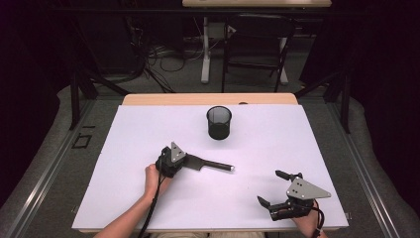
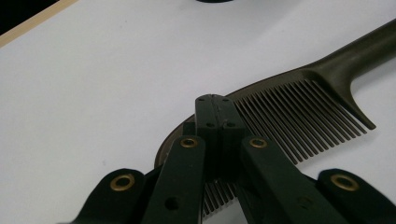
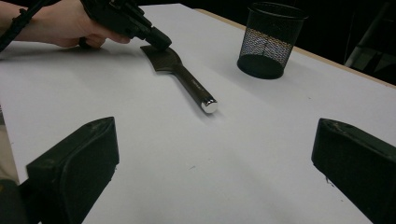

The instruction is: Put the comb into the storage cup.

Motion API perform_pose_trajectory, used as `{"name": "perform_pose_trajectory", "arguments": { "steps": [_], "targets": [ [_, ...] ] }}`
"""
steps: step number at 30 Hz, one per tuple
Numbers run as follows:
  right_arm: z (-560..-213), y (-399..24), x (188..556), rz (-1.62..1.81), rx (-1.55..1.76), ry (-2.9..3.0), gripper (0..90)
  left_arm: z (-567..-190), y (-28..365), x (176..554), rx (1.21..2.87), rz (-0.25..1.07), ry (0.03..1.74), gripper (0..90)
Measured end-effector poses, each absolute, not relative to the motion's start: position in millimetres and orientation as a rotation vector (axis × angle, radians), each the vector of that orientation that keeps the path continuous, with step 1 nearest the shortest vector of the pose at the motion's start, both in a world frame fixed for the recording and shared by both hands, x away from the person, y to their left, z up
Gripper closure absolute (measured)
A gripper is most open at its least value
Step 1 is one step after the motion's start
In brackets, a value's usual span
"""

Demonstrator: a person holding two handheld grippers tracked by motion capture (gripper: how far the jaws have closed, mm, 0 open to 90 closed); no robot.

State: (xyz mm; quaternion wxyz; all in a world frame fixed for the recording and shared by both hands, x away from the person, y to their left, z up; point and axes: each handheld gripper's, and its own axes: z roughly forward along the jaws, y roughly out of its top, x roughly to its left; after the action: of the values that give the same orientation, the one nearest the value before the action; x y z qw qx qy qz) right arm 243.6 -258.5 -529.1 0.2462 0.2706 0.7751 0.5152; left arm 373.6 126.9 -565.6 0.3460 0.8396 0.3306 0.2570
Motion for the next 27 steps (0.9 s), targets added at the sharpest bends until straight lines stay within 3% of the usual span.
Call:
{"name": "perform_pose_trajectory", "arguments": {
  "steps": [1,2,3,4,5,10,18,27],
  "targets": [
    [-529.0,-258.5,243.6,1.404,0.746,2.127,0.2,-562.9,127.8,373.0,2.17,0.654,0.843,84.1],
    [-529.3,-257.3,244.9,1.4,0.749,2.146,0.0,-559.7,128.5,372.0,2.16,0.653,0.833,69.3],
    [-529.3,-257.3,244.9,1.4,0.749,2.146,0.0,-556.7,129.4,371.2,2.149,0.651,0.825,69.3],
    [-529.4,-256.6,245.0,1.397,0.752,2.152,0.0,-551.5,131.5,369.2,2.127,0.643,0.815,63.1],
    [-528.9,-253.9,244.9,1.388,0.752,2.172,0.0,-544.0,136.0,365.5,2.091,0.647,0.809,49.9],
    [-528.1,-249.1,247.0,1.37,0.764,2.203,0.0,-534.0,148.6,355.3,2.057,0.629,0.803,22.7],
    [-523.7,-234.8,260.0,1.3,0.775,2.283,0.0,-526.1,181.3,334.3,2.019,0.615,0.825,1.3],
    [-524.4,-221.0,278.6,1.219,0.792,2.387,0.0,-526.9,212.3,314.7,1.991,0.617,0.861,0.2]
  ]
}}
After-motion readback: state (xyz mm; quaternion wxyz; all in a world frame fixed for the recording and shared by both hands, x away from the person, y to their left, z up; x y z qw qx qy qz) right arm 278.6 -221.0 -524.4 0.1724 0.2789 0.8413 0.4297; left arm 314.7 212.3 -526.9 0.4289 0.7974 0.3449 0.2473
